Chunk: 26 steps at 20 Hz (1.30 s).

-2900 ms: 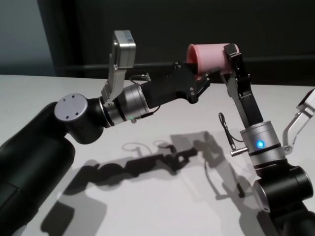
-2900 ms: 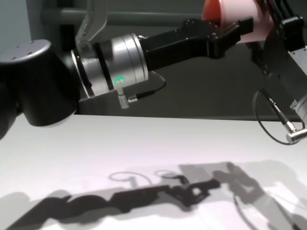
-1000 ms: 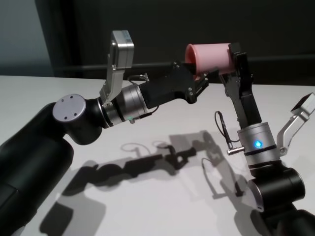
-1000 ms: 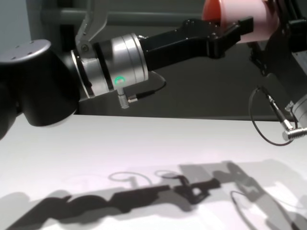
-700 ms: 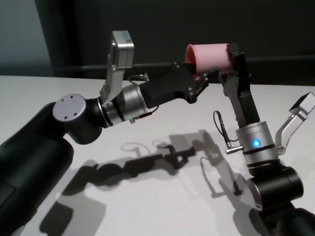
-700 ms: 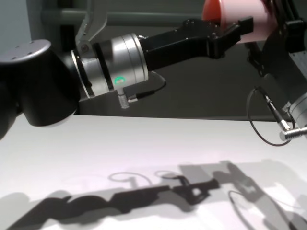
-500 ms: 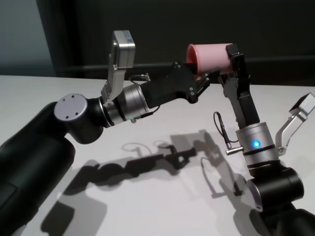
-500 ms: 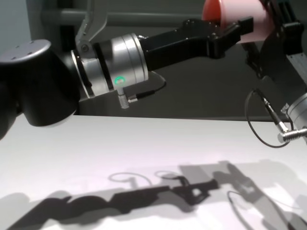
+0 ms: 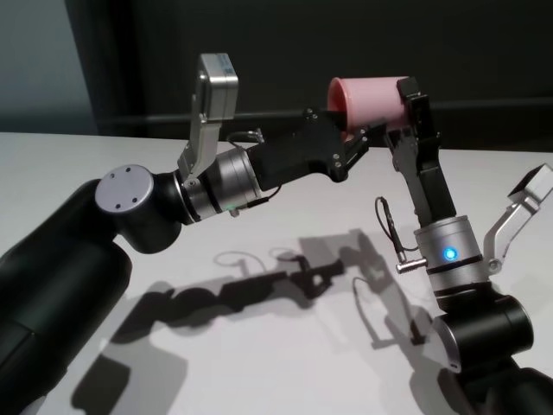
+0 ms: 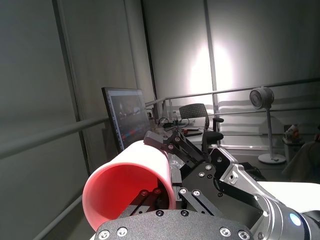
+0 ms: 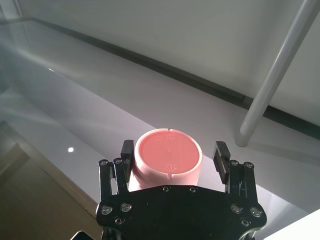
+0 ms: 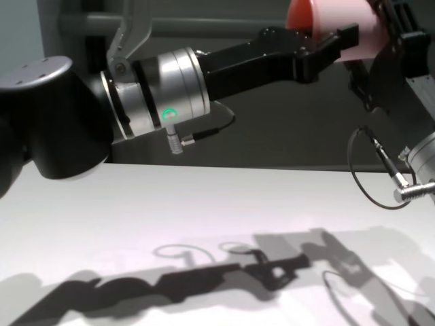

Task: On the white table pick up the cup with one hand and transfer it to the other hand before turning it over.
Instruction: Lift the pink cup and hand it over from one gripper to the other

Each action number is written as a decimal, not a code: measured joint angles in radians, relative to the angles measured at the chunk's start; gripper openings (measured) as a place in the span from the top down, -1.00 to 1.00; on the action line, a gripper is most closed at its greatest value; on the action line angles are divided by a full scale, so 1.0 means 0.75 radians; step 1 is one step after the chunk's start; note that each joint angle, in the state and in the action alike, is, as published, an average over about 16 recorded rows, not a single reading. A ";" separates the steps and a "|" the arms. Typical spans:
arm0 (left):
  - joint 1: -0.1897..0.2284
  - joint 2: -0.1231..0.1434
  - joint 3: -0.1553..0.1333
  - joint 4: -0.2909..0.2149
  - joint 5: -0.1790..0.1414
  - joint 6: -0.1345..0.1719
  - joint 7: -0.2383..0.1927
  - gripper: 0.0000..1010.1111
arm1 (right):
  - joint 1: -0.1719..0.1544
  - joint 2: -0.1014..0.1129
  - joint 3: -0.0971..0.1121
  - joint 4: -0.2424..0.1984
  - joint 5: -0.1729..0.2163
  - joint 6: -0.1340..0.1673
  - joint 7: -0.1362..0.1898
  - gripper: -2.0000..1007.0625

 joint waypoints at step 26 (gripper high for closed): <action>0.000 0.000 0.000 0.000 0.000 0.000 0.000 0.90 | -0.001 -0.002 0.005 -0.002 -0.002 0.004 0.001 -0.51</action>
